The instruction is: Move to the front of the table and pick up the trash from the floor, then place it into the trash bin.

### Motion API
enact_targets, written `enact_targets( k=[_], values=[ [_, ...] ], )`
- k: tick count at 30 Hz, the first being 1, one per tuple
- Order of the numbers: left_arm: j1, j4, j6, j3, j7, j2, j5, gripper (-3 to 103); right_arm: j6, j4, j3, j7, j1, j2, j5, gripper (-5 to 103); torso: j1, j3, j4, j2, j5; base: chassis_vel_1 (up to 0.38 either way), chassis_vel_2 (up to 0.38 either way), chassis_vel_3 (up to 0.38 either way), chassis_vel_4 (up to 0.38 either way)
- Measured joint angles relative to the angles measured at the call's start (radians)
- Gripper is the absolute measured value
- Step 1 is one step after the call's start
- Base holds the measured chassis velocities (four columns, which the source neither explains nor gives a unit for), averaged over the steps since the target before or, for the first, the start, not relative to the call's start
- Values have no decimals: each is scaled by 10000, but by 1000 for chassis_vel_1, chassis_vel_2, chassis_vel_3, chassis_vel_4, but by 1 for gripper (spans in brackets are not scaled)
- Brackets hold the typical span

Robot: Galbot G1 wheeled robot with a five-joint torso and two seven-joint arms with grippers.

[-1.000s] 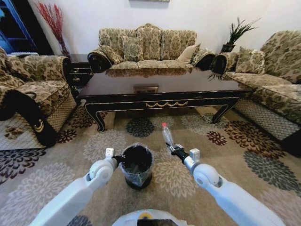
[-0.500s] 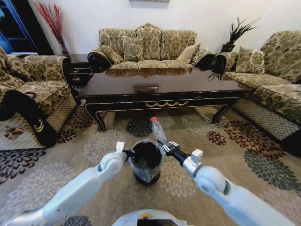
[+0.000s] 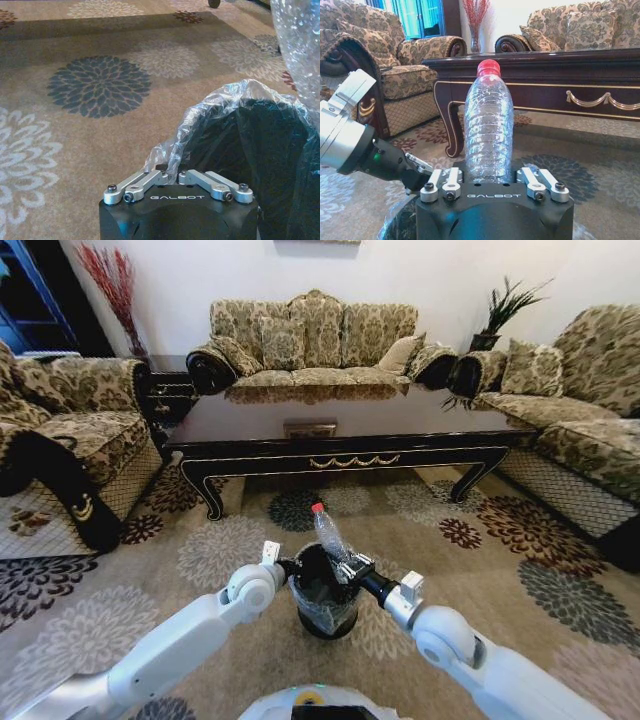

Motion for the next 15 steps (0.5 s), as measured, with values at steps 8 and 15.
enact_targets(
  k=[8, 15],
  values=[
    [264, 16, -15, -248, 6, -3, 93, 4, -54, 21, 31, -4, -97, 47, 40, 75, 0, 0, 0, 0, -1, 0, 0, 0, 0],
    [629, -1, -18, -651, 22, 109, 179, 4, -71, 97, 99, -4, -295, 168, 10, 95, 0, 1, -1, 0, -2, 0, 0, 0, 0]
  ],
)
